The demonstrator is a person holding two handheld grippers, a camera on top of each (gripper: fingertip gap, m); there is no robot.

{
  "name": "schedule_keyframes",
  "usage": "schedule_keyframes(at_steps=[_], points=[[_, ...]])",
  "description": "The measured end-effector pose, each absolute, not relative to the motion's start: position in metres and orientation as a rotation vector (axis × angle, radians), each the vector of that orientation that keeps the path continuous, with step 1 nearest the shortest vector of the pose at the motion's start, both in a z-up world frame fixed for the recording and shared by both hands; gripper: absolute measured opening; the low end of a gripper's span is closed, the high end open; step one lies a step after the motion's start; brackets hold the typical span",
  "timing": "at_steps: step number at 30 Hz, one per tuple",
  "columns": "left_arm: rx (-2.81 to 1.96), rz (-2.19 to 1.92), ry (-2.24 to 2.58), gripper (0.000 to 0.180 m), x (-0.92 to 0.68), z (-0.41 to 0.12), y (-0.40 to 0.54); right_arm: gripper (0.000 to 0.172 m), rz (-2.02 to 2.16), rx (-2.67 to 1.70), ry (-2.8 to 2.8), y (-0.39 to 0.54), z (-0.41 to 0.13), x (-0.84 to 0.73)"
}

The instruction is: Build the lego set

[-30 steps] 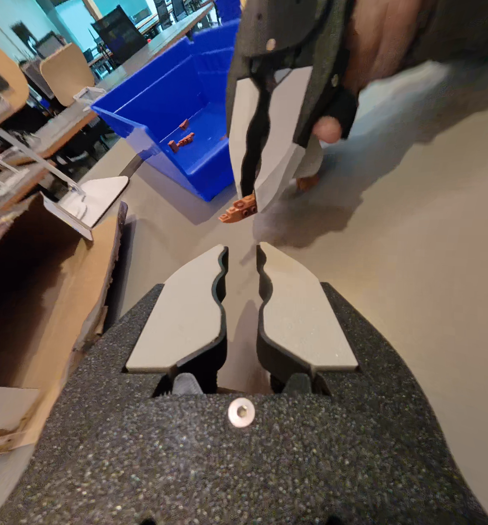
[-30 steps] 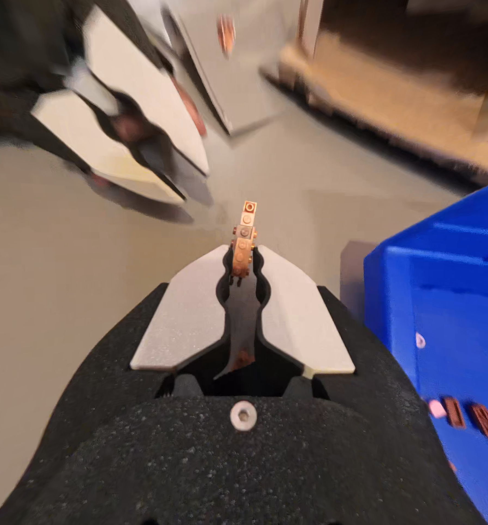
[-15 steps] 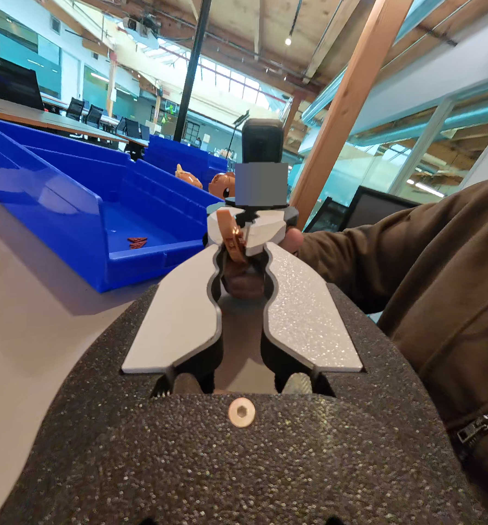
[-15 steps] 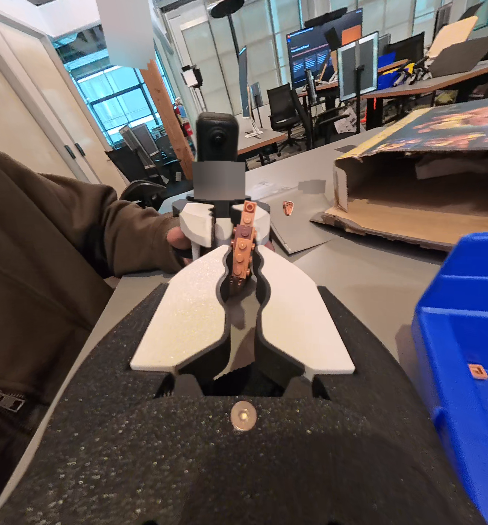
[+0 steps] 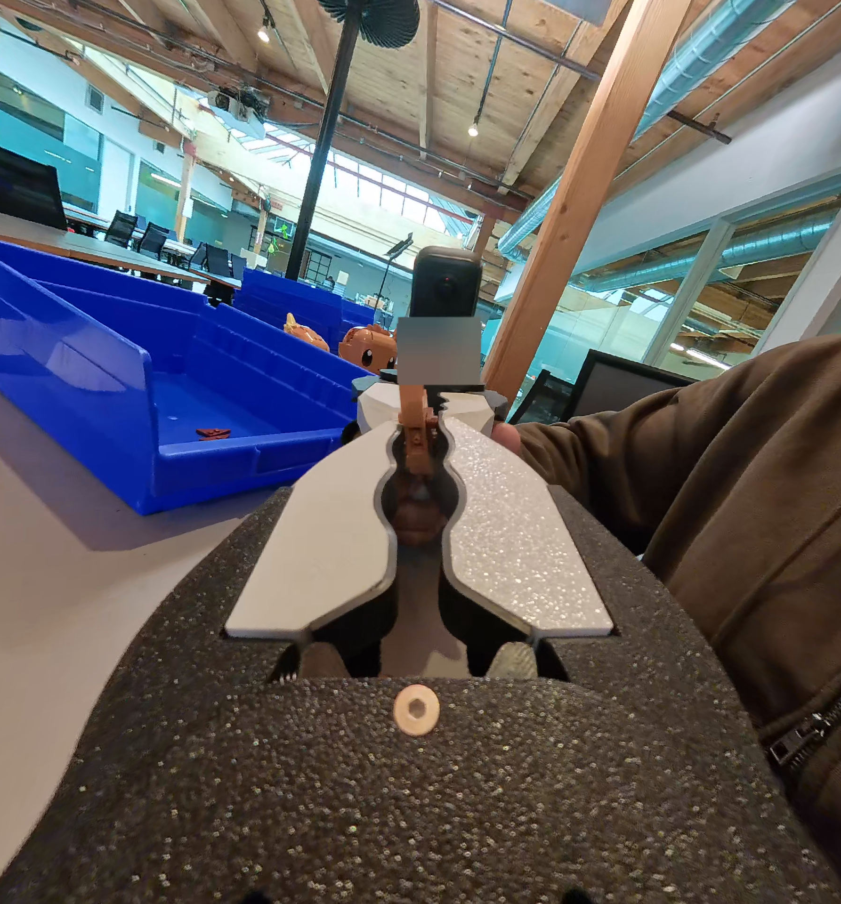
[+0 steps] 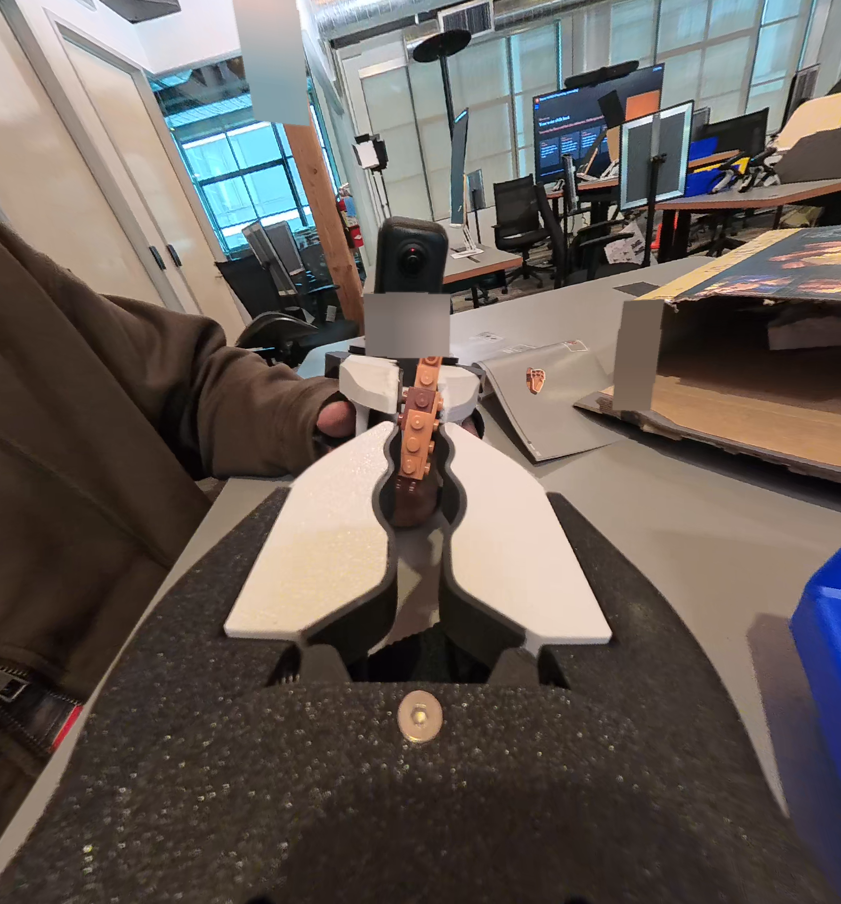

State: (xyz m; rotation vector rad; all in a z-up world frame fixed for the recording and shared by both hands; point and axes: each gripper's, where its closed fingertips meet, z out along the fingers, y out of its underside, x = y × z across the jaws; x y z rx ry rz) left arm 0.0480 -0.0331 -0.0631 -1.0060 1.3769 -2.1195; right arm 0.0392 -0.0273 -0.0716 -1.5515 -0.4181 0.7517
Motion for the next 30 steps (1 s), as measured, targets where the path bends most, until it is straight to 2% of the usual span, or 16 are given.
schedule_keyframes(at_steps=[3, 9, 14, 22, 30], points=[[-0.985, -2.087, 1.378, 0.012, 0.047, -0.062, -0.034, 0.014, 0.746, -1.545, -0.420, -0.028, -0.071, 0.039], [-0.994, -2.113, 1.284, 0.012, 0.045, -0.054, -0.024, 0.038, 0.534, -1.549, -0.506, -0.032, -0.067, 0.058], [-1.033, -2.043, 1.225, 0.012, 0.042, -0.054, -0.001, 0.030, 0.116, -1.517, -0.659, -0.047, -0.070, 0.090], [-1.074, -1.939, 1.196, 0.012, 0.044, -0.056, 0.018, 0.027, -0.138, -1.778, -0.816, -0.062, -0.115, 0.104], [-1.042, -1.778, 1.278, 0.012, 0.048, -0.063, 0.011, 0.015, -0.287, -2.077, -0.802, -0.074, -0.144, 0.138]])
